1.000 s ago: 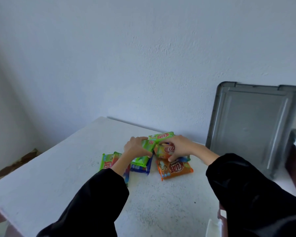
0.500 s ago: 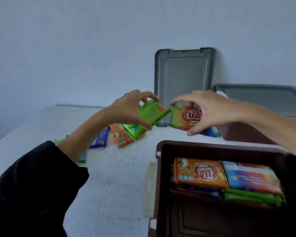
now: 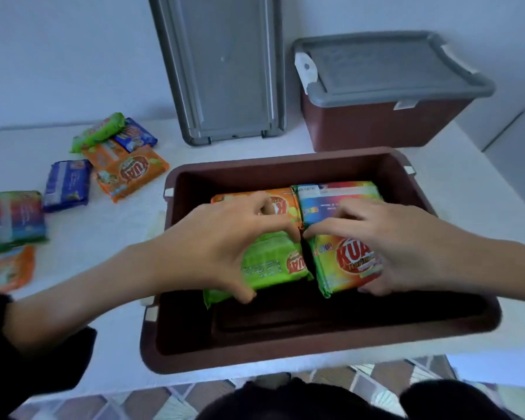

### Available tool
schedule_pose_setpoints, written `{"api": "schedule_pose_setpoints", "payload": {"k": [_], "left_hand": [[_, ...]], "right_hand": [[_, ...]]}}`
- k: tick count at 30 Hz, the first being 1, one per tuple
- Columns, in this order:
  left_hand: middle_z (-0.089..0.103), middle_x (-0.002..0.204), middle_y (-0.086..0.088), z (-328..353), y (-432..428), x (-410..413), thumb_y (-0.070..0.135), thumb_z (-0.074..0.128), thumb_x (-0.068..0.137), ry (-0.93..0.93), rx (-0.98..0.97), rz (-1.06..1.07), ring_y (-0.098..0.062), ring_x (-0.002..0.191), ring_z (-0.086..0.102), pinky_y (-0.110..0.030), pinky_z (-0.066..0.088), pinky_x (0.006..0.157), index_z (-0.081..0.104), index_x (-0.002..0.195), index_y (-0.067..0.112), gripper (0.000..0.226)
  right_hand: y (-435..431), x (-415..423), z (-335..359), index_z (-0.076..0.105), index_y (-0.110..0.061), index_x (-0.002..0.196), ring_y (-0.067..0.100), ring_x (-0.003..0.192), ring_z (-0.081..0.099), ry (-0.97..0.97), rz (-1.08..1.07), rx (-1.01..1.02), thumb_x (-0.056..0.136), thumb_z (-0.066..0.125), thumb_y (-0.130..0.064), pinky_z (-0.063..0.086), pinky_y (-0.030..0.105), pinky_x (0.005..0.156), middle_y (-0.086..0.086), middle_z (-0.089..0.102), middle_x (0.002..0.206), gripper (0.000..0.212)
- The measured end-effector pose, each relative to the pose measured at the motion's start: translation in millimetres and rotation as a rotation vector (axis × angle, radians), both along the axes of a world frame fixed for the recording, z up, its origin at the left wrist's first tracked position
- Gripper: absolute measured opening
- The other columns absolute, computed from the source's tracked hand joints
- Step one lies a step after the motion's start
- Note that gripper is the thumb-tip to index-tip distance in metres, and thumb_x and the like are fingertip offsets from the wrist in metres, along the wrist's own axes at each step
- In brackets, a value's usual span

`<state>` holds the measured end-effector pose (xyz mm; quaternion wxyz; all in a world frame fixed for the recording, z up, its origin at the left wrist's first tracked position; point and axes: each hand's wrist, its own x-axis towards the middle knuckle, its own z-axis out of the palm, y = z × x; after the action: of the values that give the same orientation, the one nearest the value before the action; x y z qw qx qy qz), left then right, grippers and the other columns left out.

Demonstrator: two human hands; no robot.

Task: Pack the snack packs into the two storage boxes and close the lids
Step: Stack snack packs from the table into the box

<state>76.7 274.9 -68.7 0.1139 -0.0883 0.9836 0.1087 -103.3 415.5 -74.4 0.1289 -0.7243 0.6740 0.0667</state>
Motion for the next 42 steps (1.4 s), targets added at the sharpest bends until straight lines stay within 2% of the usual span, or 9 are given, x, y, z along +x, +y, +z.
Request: {"api": "schedule_pose_setpoints", "payload": {"k": [4,9,13,17,21,26,30,37,42], "left_hand": [[0.033,0.125,0.014,-17,19,-2,0.04,0.074,0.062,-0.135,-0.001,-0.101,-0.005,0.111,0.039,-0.028,0.045,0.081,0.031,0.131,0.048,0.082],[0.032,0.136,0.001,-41,21,-19,0.027,0.071,0.073,-0.272,-0.125,-0.126,-0.02,0.12,0.039,-0.04,0.046,0.087,0.024,0.141,0.031,0.083],[0.033,0.139,-0.004,-50,26,-19,0.026,0.068,0.079,-0.332,-0.186,-0.133,-0.023,0.125,0.039,-0.038,0.046,0.09,0.021,0.142,0.021,0.079],[0.036,0.138,-0.007,-53,27,-18,0.025,0.066,0.082,-0.31,-0.264,-0.159,-0.025,0.125,0.039,-0.041,0.045,0.095,0.025,0.14,0.014,0.072],[0.037,0.136,-0.009,-58,27,-19,0.02,0.066,0.082,-0.308,-0.297,-0.16,-0.026,0.12,0.043,-0.039,0.047,0.091,0.028,0.139,0.01,0.069],[0.034,0.138,-0.009,-60,25,-18,0.019,0.065,0.082,-0.28,-0.284,-0.162,-0.026,0.12,0.042,-0.038,0.044,0.097,0.029,0.138,0.01,0.067],[0.034,0.138,-0.009,-60,23,-19,0.024,0.067,0.081,-0.255,-0.26,-0.148,-0.027,0.12,0.043,-0.04,0.044,0.099,0.03,0.138,0.01,0.07],[0.034,0.139,-0.009,-58,23,-19,0.027,0.066,0.082,-0.26,-0.251,-0.166,-0.027,0.118,0.044,-0.04,0.044,0.098,0.033,0.137,0.009,0.067],[0.045,0.132,-0.002,-41,18,-15,0.036,0.064,0.084,-0.147,-0.044,-0.092,-0.019,0.117,0.047,-0.035,0.042,0.097,0.042,0.136,0.016,0.06]], "right_hand": [[7,5,-6,0.009,-0.045,0.14,0.009,0.125,0.033,0.136,0.06,0.073,0.076,0.064,-0.042,0.04,0.023,0.087,-0.01,0.025,0.133,0.085],[-8,12,-23,0.011,-0.029,0.145,0.02,0.126,0.038,0.258,0.136,0.192,0.079,0.066,-0.038,0.042,0.033,0.097,0.002,0.034,0.136,0.086],[-11,15,-30,0.013,-0.018,0.144,0.025,0.117,0.046,0.314,0.176,0.213,0.081,0.065,-0.038,0.045,0.038,0.088,0.007,0.042,0.131,0.084],[-10,20,-35,0.007,-0.009,0.145,0.028,0.118,0.044,0.394,0.235,0.206,0.089,0.056,-0.027,0.045,0.038,0.09,0.011,0.045,0.129,0.077],[-10,19,-45,0.013,-0.005,0.14,0.03,0.109,0.05,0.435,0.26,0.153,0.094,0.042,-0.012,0.044,0.037,0.076,0.012,0.051,0.119,0.055],[-8,17,-48,-0.007,-0.005,0.145,0.031,0.112,0.046,0.45,0.308,0.19,0.094,0.032,-0.001,0.043,0.037,0.077,0.016,0.045,0.125,0.064],[-9,17,-46,-0.011,-0.007,0.146,0.031,0.114,0.044,0.401,0.285,0.214,0.094,0.039,-0.007,0.043,0.037,0.08,0.016,0.042,0.128,0.072],[-12,19,-39,0.027,-0.009,0.135,0.028,0.114,0.045,0.31,0.212,0.275,0.089,0.054,-0.021,0.043,0.038,0.091,0.01,0.041,0.129,0.055],[-13,15,-22,0.03,-0.023,0.139,0.018,0.12,0.044,0.2,0.165,0.173,0.087,0.054,-0.039,0.04,0.03,0.099,-0.002,0.042,0.131,0.059]]}}
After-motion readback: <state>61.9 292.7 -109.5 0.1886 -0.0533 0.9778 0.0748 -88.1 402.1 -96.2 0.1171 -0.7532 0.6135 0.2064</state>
